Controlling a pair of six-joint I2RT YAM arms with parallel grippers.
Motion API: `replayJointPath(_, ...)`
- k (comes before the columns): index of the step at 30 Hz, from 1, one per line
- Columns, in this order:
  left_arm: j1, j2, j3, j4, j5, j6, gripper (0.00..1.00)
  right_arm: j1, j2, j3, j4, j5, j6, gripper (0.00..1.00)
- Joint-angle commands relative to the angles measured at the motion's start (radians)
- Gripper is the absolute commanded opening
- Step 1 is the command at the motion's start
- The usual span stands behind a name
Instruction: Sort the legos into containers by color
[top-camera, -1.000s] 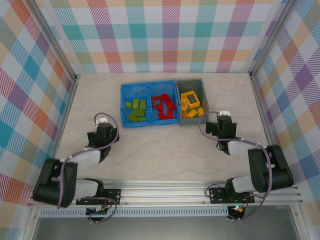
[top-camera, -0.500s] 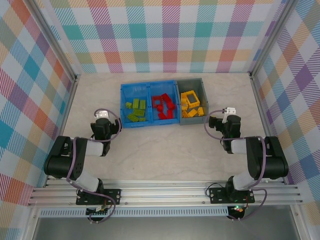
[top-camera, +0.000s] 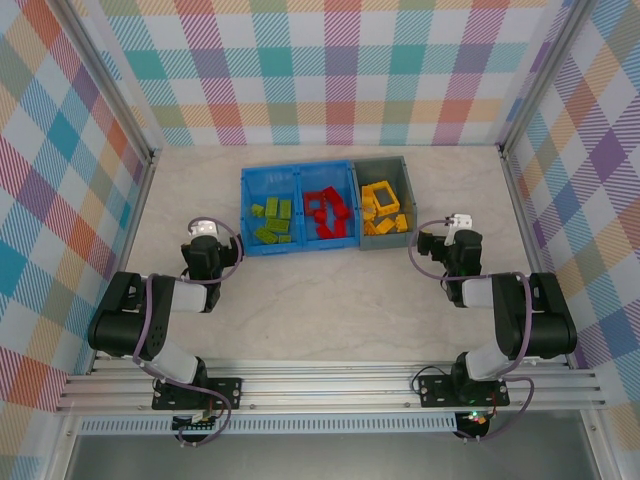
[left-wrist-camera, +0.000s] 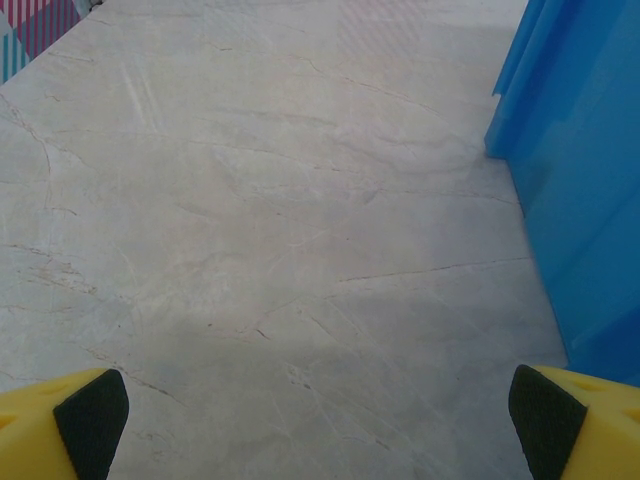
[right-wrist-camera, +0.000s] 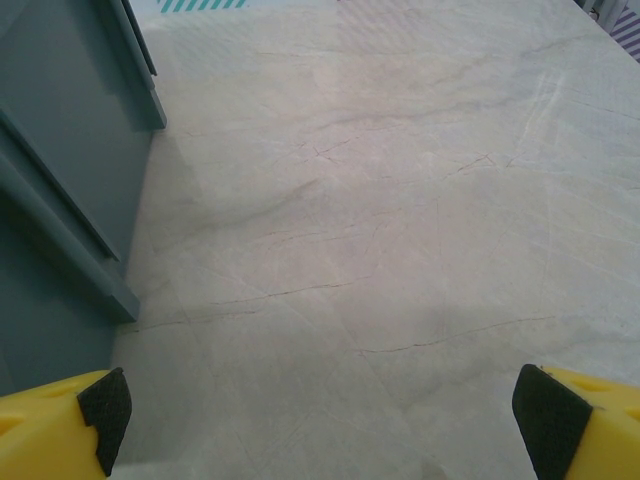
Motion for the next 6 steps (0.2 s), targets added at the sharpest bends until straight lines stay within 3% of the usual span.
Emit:
replayJointPath(1,0.02,0.003,0.01,0.038,0.005,0.003,1.0,0.001,-0.001,0.012,0.045,-0.018,0.013,1.0)
replayJointPath(6,0.02,0.003,0.01,0.038,0.005,0.002,1.0,0.001,-0.002,0.011,0.048,-0.018,0.012,1.0)
